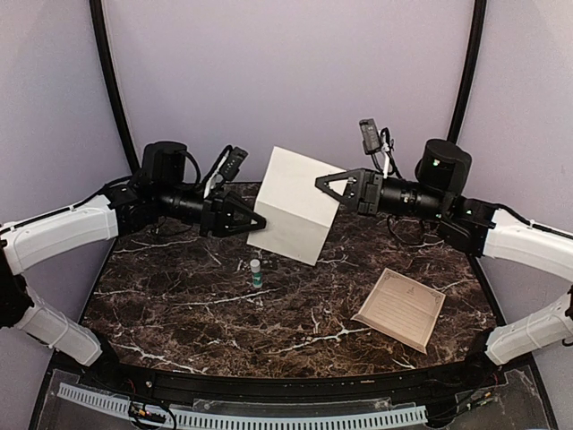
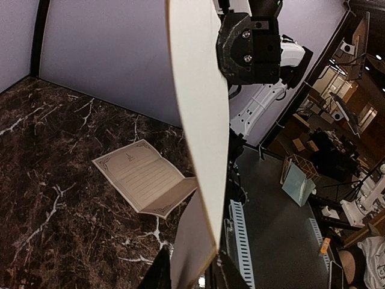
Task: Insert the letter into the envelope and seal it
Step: Fold the letter.
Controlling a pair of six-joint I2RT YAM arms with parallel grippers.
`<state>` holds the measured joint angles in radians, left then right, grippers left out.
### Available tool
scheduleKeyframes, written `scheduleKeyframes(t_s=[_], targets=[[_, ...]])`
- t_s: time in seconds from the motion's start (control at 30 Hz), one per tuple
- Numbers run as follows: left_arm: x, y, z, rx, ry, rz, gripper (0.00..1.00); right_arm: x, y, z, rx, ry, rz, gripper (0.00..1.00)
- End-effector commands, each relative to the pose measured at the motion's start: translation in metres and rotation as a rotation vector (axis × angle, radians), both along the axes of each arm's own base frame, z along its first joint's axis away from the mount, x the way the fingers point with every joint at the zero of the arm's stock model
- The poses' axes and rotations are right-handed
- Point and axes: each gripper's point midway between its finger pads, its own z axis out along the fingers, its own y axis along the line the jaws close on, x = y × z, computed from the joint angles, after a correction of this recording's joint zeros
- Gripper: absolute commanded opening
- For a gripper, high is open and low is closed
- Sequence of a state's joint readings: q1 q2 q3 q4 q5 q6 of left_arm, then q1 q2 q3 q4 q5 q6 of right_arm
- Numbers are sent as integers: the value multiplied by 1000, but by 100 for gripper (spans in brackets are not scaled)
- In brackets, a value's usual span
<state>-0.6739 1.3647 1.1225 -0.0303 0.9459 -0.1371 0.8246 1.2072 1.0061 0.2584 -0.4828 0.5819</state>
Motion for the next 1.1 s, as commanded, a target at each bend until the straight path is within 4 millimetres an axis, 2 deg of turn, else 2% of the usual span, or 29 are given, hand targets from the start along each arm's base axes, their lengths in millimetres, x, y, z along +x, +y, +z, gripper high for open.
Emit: scheduleKeyframes(t_s=[0.0, 0.03, 0.23, 0.37, 0.4, 0.53, 0.6, 0.7, 0.8, 0.93, 1.07], targets=[[-12, 8, 18, -86, -63, -60, 25, 14, -7, 13, 64, -8, -90, 0], [-15, 10, 14, -85, -51, -71, 22, 16, -8, 12, 72, -3, -101, 0], [-26, 15, 15, -108, -38, -95, 3, 23, -13, 9, 99, 17, -151, 0], [-28, 17, 18, -115, -47, -95, 0, 28, -12, 2, 76, 40, -162, 0], [-28, 17, 17, -113, -46, -93, 0, 31, -13, -2, 58, 51, -179, 8], [-22, 16, 8, -84, -32, -64, 0, 39, -30, -12, 9, 72, -257, 63], [-18, 15, 4, -66, -28, -47, 0, 41, -43, -13, -12, 64, -303, 75], [-14, 13, -3, -37, -15, -34, 0, 42, -61, -9, -70, 23, -365, 85], [-10, 11, -10, -17, -1, -30, 0, 37, -64, -9, -146, -19, -350, 89], [-11, 10, -14, -14, 19, -44, 0, 24, -43, -13, -259, -60, -202, 86], [-11, 10, -14, -11, 20, -45, 0, 10, -21, -29, -394, -82, -100, 84]])
